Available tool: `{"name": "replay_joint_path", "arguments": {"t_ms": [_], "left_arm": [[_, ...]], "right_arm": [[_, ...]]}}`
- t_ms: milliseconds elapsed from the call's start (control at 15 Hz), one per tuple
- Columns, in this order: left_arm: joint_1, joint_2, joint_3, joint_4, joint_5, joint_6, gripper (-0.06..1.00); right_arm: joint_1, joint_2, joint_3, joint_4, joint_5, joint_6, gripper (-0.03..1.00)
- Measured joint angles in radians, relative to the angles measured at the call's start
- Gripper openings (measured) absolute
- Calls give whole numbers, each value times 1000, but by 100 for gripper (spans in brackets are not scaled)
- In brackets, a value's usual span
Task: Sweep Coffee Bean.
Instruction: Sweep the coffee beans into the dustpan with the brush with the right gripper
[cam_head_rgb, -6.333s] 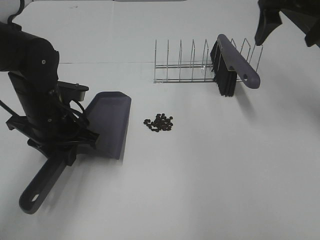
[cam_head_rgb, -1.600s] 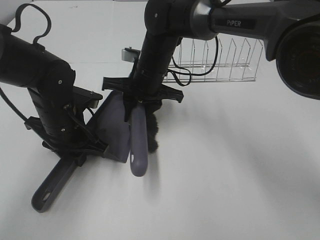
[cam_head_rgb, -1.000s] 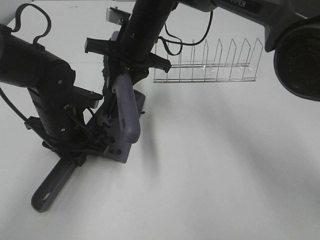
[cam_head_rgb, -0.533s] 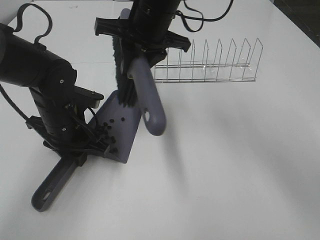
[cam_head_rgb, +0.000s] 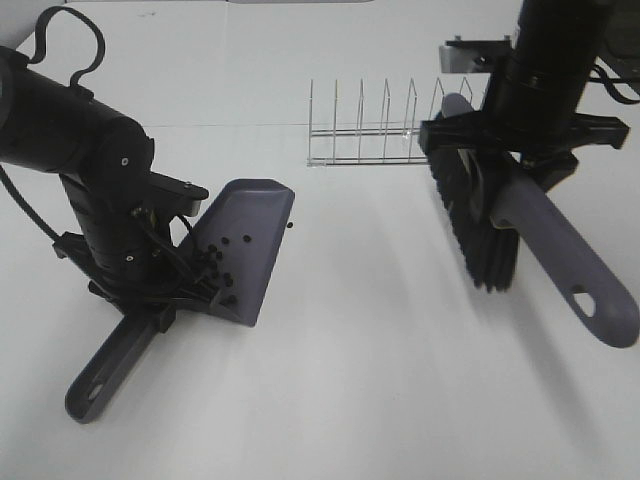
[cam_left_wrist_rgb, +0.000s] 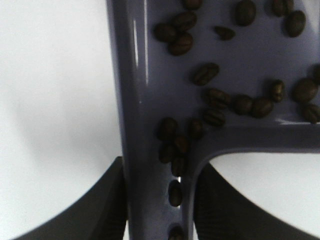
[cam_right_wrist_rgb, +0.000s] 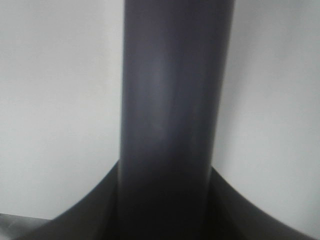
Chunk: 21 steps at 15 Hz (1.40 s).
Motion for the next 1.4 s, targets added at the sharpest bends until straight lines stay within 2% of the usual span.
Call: {"name": "replay_joint_path", "arguments": {"t_ms": [200,667,867,1067,1133,1400], "left_arm": [[0,0,0,-8,6,-15,32],[0,2,-5,-15,20,-134,32],[0,2,-5,-15,20,-136,32],[0,2,-5,-16,20,-134,32],[0,2,-5,-17,20,-129,32],[0,2,-5,-19,20,-107,32]], "right_arm": [[-82,33,18,-12,-3,-63,27],[-78,79,-4,-43,0,-50,27],[-17,154,-124,-102,0,-20,27],[61,293,-319,-118,-6,10,27],[121,380,-395,-120,-6,20,27],[243,506,-495,-73,-5,21,27]]}}
